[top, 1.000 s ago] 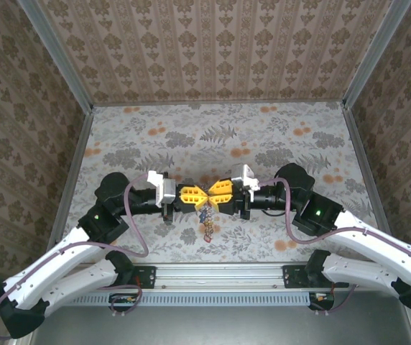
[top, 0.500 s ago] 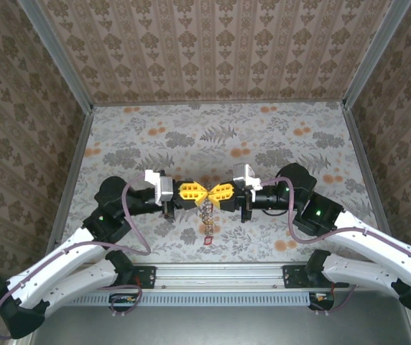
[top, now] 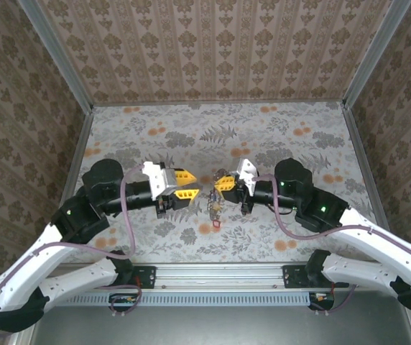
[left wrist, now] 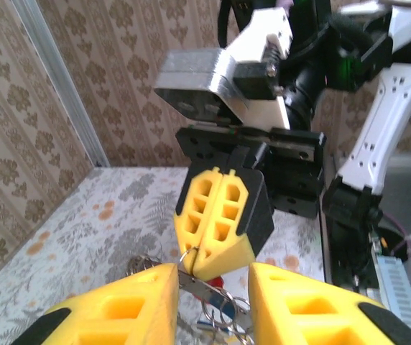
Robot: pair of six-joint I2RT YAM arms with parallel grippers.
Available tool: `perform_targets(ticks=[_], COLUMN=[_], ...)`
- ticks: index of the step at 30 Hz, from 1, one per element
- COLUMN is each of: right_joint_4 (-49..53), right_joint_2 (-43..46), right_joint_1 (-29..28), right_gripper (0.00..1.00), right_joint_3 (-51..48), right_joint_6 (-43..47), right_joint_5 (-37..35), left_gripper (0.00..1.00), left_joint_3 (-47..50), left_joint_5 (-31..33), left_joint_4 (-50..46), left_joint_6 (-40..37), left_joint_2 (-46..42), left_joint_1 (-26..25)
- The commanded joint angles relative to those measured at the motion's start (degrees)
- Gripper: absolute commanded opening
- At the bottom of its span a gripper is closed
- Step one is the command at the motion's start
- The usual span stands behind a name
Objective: Put the keys on the keyring
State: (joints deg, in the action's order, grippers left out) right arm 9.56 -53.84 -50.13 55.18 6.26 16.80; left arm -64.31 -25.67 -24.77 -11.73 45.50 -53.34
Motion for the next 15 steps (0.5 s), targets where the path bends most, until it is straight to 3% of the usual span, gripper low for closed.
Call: perform_targets(ticks=[1,15], right_joint_4=[3.3,7.1], right_joint_2=[-1.4,-4.1], right_joint_1=[-0.3,-2.0], right_gripper=[0.00,0.00], right_joint_3=[3.6,5.2], right_joint_6=[2.3,3.9], right_joint_5=[-0.8,4.4], left_gripper=[0.33,0.33], left_joint_3=[-1.7,-3.6], left_joint_5=[2.3,3.3], left_joint_4=[-8.7,-9.6], left_joint_6=[-4.5,-5.8], left_joint_2=[3.0,7.9], left_joint_1=[-1.1,-1.9])
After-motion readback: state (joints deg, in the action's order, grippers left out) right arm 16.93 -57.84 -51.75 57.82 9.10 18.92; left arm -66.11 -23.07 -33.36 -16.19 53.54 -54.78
